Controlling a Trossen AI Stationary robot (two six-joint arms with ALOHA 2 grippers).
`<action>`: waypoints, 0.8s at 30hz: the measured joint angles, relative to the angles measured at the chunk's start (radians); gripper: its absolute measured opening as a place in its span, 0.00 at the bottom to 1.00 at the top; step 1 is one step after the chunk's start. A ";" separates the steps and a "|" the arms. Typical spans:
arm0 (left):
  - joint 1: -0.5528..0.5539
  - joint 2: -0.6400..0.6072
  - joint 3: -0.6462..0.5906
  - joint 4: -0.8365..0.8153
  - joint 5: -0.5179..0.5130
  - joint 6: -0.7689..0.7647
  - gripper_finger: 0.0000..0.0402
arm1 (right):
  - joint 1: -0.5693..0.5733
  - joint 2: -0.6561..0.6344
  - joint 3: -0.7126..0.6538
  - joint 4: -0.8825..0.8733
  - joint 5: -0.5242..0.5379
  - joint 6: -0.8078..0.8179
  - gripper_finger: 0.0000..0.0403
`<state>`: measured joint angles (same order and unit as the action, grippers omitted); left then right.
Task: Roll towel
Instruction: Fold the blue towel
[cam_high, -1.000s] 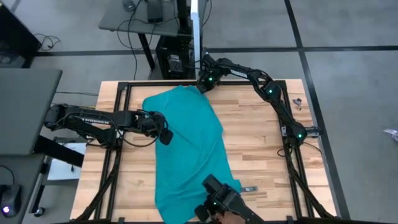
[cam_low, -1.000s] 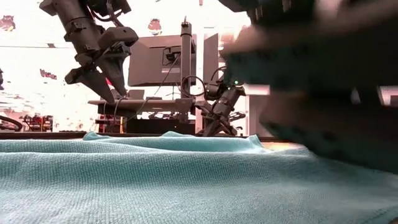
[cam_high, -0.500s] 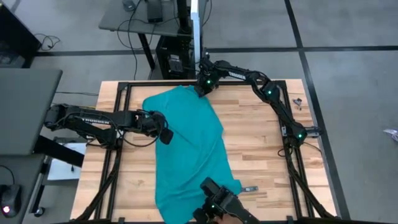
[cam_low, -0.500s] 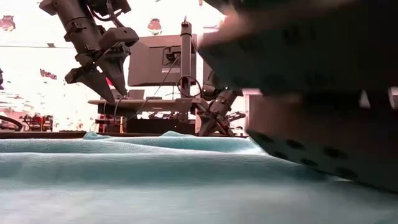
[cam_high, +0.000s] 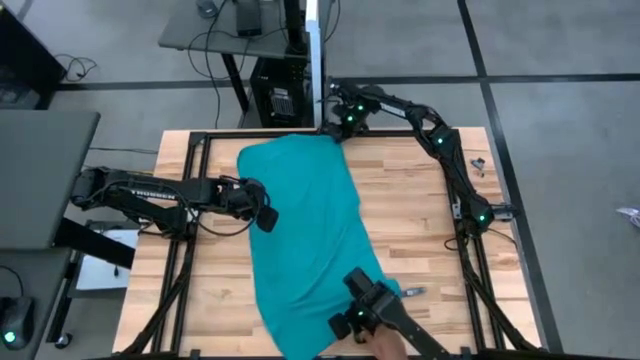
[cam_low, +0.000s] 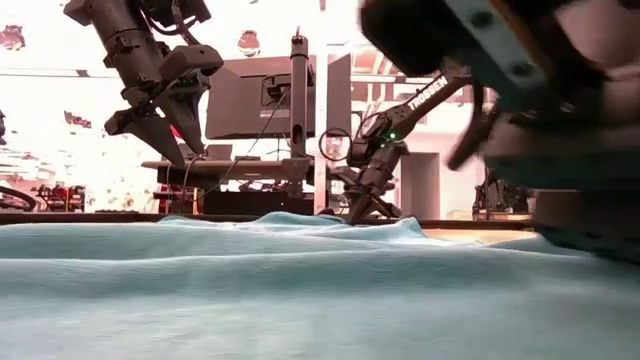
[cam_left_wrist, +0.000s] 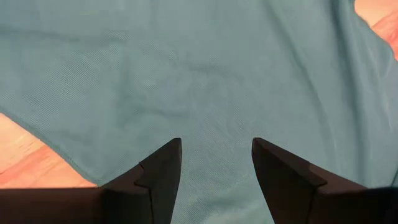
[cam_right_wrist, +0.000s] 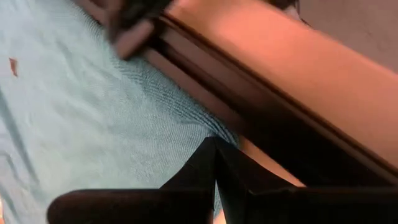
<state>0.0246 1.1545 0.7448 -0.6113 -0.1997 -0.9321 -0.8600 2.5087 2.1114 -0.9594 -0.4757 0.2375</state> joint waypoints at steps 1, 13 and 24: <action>0.000 0.000 0.000 0.000 0.000 0.000 0.45 | -0.006 0.000 0.001 -0.014 0.004 0.000 0.00; 0.024 -0.001 0.028 0.000 0.003 0.070 0.45 | 0.001 -0.214 -0.002 -0.174 0.044 -0.199 0.00; -0.008 -0.001 0.065 0.079 0.065 0.291 0.45 | 0.276 -0.663 -0.180 -0.362 0.070 -0.332 0.00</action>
<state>0.0164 1.1538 0.8101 -0.5323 -0.1347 -0.6407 -0.5836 1.8457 1.9318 -1.3218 -0.4058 -0.0946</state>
